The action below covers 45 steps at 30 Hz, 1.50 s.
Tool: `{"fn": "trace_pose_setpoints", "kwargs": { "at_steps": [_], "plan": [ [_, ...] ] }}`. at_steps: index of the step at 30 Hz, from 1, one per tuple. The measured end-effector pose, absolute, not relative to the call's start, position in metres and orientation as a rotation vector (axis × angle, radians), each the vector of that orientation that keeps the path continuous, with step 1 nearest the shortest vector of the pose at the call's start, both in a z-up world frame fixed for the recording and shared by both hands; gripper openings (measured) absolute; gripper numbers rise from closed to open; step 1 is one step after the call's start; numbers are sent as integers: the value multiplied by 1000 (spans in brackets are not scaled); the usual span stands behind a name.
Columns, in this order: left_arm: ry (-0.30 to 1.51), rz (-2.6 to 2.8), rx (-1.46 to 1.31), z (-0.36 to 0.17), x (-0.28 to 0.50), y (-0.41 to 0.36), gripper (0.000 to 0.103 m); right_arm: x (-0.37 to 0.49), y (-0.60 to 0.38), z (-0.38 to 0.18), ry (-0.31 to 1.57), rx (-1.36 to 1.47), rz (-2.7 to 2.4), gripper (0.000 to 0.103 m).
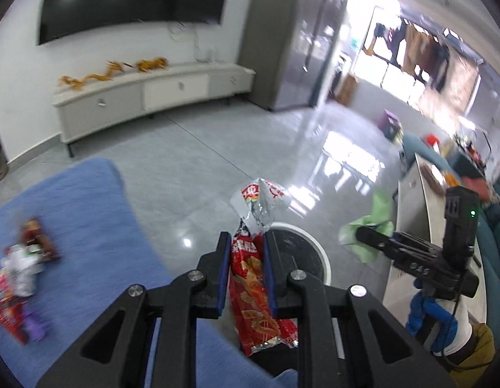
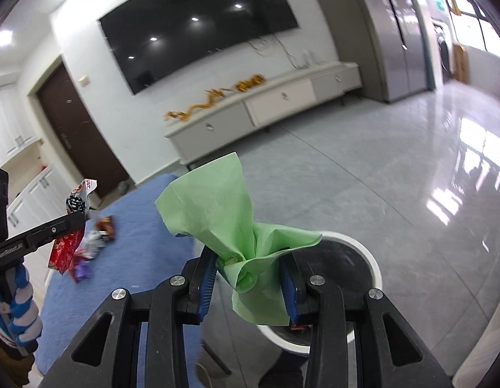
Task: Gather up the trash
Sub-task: 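Carry both bags over the trash bin and open both tools to drop them, then move both open tools back over the remaining wrappers on the rug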
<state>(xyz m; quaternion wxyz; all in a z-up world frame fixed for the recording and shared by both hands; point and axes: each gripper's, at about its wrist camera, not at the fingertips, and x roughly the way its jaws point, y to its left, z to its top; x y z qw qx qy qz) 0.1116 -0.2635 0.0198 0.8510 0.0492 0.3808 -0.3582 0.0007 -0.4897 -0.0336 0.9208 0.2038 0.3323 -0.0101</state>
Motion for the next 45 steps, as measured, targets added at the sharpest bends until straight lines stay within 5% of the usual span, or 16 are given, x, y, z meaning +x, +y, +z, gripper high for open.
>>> {"fn": "trace_pose_setpoints", "kwargs": {
  "at_steps": [14, 19, 22, 45],
  "plan": [
    [967, -812, 168, -70, 167, -387, 21, 31, -544, -127, 829, 499, -89, 43],
    [1013, -836, 135, -88, 172, -402, 50, 32, -550, -141, 851, 511, -102, 52],
    [1013, -841, 136, -90, 170, -404, 54, 30, -552, -143, 856, 516, -109, 53],
    [736, -691, 100, 25, 96, -287, 59, -48, -502, -22, 643, 422, -152, 54]
  ]
}}
